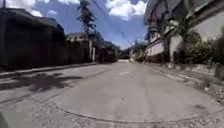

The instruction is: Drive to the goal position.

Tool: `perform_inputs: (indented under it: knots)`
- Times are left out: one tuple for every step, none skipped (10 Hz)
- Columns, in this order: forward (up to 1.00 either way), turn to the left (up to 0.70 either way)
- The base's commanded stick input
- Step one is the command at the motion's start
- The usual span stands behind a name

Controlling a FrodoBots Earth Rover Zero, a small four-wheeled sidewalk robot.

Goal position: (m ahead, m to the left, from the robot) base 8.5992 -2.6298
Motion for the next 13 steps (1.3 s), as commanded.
perform_inputs:
  knots:
    - [0.7, 0.0]
    - [0.7, 0.0]
    - [0.7, 0.0]
    - [0.7, 0.0]
    - [0.7, 0.0]
    - [0.7, 0.0]
    - [0.7, 0.0]
    - [0.7, 0.0]
    - [0.7, 0.0]
    - [0.7, 0.0]
    - [0.7, 0.0]
    - [0.7, 0.0]
    - [0.7, 0.0]
